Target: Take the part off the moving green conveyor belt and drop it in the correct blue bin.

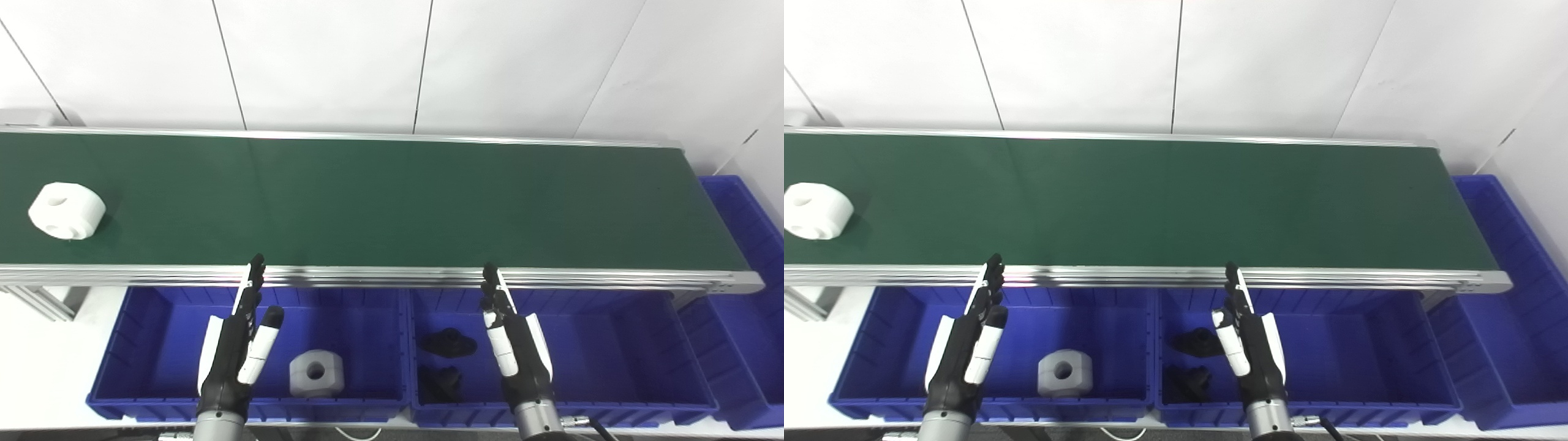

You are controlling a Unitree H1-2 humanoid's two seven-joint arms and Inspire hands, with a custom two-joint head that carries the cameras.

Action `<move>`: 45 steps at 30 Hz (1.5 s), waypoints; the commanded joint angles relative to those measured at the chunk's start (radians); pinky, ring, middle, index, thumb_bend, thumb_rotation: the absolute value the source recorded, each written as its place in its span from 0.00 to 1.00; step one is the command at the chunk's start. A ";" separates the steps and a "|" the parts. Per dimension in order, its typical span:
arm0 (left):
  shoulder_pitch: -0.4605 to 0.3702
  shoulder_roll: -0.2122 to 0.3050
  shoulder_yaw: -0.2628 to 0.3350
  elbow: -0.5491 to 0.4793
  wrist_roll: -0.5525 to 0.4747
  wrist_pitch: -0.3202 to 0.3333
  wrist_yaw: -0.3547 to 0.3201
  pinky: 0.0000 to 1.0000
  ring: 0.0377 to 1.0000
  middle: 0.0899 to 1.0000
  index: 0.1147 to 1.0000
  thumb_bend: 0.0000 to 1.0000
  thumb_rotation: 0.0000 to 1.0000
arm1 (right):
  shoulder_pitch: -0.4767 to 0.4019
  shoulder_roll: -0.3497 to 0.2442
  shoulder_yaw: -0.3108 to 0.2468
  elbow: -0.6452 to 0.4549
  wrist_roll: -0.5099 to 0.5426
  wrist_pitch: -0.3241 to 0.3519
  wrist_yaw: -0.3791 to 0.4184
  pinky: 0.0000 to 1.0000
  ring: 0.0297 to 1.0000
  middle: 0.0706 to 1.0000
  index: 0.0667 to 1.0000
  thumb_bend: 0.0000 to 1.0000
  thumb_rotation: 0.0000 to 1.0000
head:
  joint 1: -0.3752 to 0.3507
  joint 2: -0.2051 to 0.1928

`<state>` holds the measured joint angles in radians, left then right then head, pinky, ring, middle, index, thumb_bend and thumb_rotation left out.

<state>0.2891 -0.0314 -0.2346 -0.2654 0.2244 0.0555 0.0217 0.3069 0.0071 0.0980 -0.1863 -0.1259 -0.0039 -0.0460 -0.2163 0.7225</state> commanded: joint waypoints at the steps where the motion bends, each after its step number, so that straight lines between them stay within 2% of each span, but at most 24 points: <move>1: -0.010 -0.008 -0.002 -0.025 0.005 -0.015 -0.001 1.00 1.00 1.00 1.00 0.66 1.00 | -0.011 -0.003 0.005 -0.023 0.002 -0.062 0.009 0.96 1.00 1.00 1.00 0.87 1.00 | 0.001 0.001; 21: -0.006 -0.005 -0.008 -0.027 0.001 -0.026 -0.008 1.00 1.00 1.00 1.00 0.65 1.00 | -0.010 -0.001 0.008 -0.028 0.016 -0.052 0.008 0.97 1.00 1.00 1.00 0.87 1.00 | 0.001 0.001; 26: -0.004 -0.004 -0.011 -0.036 0.006 -0.004 -0.012 1.00 1.00 1.00 1.00 0.67 1.00 | -0.010 -0.002 0.010 -0.030 0.008 -0.051 0.006 0.97 1.00 1.00 1.00 0.87 1.00 | 0.001 0.001; 36: -0.006 -0.008 -0.011 -0.029 0.002 -0.021 -0.007 1.00 1.00 1.00 1.00 0.65 1.00 | -0.012 -0.004 0.011 -0.027 0.006 -0.054 0.006 0.98 1.00 1.00 1.00 0.86 1.00 | 0.002 -0.003; 39: -0.005 -0.007 -0.010 -0.030 -0.004 -0.009 -0.011 1.00 1.00 1.00 1.00 0.67 1.00 | -0.011 -0.003 0.012 -0.029 0.002 -0.052 0.005 0.98 1.00 1.00 1.00 0.86 1.00 | 0.002 -0.003; 43: -0.007 -0.004 -0.012 -0.012 0.001 -0.044 -0.005 1.00 1.00 1.00 1.00 0.65 1.00 | -0.010 -0.004 0.013 -0.027 -0.002 -0.053 0.005 0.98 1.00 1.00 1.00 0.88 1.00 | 0.004 -0.012; 45: -0.006 -0.006 -0.010 -0.016 -0.002 -0.032 -0.008 1.00 1.00 1.00 1.00 0.66 1.00 | -0.010 -0.005 0.013 -0.024 -0.005 -0.056 0.005 0.98 1.00 1.00 1.00 0.87 1.00 | 0.004 -0.012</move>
<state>0.2910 -0.0311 -0.2441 -0.2617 0.2237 0.0517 0.0147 0.3060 0.0011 0.1065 -0.1864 -0.1283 -0.0040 -0.0457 -0.2132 0.7102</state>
